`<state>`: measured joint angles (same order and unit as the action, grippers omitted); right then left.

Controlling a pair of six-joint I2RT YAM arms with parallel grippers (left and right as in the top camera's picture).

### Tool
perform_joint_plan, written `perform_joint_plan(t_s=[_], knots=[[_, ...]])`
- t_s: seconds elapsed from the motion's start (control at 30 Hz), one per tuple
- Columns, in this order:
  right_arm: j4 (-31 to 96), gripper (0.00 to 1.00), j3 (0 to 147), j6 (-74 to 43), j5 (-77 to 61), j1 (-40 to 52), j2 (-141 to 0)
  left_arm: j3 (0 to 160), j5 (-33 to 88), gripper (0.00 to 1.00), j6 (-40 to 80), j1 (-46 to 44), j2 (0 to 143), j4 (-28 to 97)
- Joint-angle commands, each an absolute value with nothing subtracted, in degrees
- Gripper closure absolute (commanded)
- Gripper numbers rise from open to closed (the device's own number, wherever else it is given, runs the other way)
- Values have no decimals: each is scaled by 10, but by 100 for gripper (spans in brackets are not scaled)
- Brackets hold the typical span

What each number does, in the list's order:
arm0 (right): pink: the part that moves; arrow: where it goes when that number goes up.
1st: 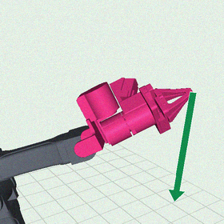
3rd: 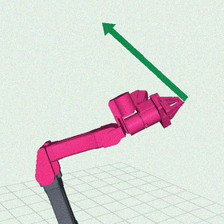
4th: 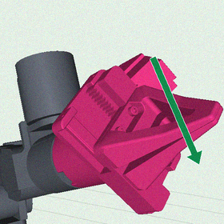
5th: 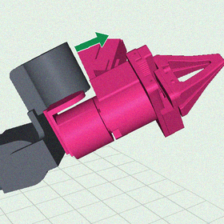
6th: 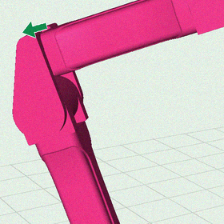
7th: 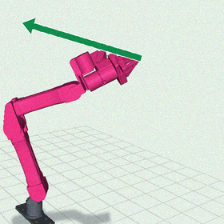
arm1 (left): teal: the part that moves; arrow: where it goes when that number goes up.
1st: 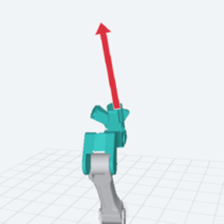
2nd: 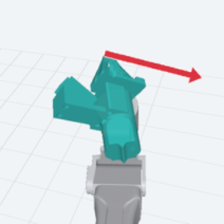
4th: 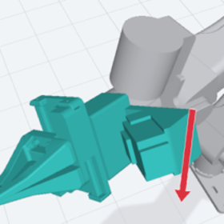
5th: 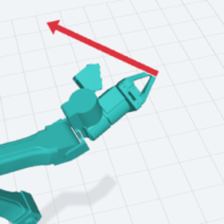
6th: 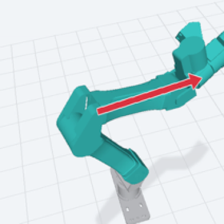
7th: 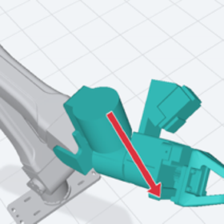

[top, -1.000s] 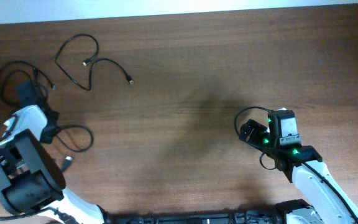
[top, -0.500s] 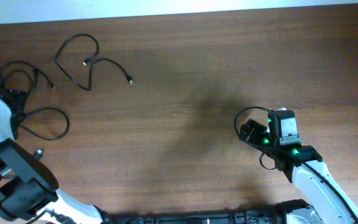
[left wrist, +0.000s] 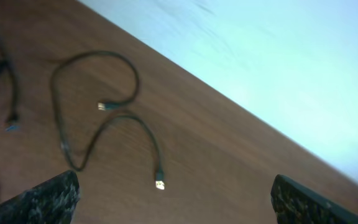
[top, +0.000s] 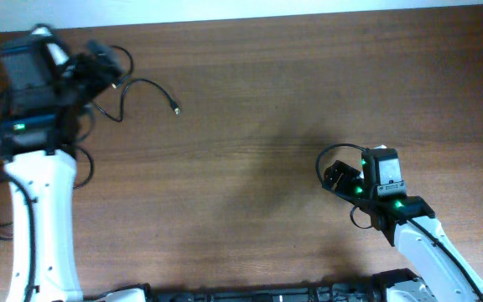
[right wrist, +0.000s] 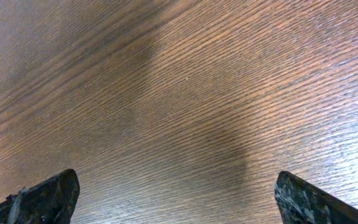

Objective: Untangle cables

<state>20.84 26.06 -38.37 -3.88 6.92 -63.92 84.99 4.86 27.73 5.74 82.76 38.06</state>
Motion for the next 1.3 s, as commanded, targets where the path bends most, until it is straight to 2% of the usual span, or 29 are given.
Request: perform_joint_plan(t_s=[0.0, 0.33, 0.67, 0.8, 1.03, 1.13, 1.27], knots=[[208, 1, 262, -380, -32, 71, -638, 858, -33, 1, 212, -9, 808, 380], [208, 1, 262, -380, -32, 71, -638, 858, -76, 1, 131, -24, 595, 463], [208, 1, 262, -380, -32, 71, -638, 858, -81, 1, 132, -24, 477, 550], [208, 1, 262, -380, -32, 71, -638, 858, -80, 1, 132, -24, 473, 635], [208, 1, 262, -380, -32, 71, -638, 855, -77, 1, 136, -24, 464, 914], [208, 1, 262, -380, -32, 71, -638, 855, -76, 1, 140, -24, 420, 908], [208, 1, 262, -380, -32, 71, -638, 856, -76, 1, 140, -23, 289, 908]])
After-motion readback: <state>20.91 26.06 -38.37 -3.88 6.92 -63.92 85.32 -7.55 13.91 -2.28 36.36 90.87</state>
